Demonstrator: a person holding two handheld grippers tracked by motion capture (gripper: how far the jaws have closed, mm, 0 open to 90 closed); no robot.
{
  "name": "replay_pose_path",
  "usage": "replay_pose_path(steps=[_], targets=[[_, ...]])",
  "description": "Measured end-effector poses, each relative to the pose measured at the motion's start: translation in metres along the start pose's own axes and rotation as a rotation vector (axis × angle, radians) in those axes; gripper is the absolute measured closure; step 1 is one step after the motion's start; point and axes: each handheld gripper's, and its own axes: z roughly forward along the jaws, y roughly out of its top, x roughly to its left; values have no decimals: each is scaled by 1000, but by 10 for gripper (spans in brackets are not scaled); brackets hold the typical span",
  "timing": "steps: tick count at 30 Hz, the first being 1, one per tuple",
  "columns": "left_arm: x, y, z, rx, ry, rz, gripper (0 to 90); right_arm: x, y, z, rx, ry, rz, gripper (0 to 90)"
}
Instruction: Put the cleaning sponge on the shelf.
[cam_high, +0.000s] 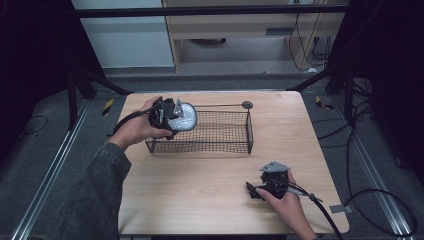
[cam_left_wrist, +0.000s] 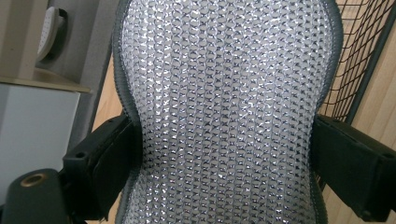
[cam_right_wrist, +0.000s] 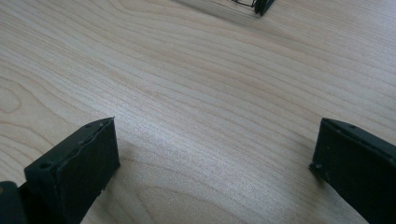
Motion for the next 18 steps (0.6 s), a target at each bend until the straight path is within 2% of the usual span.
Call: replay_pose_path(steps=[18], targets=[[-2,4,11,11,-19,19,107,0,0,0,0,0,1,6]])
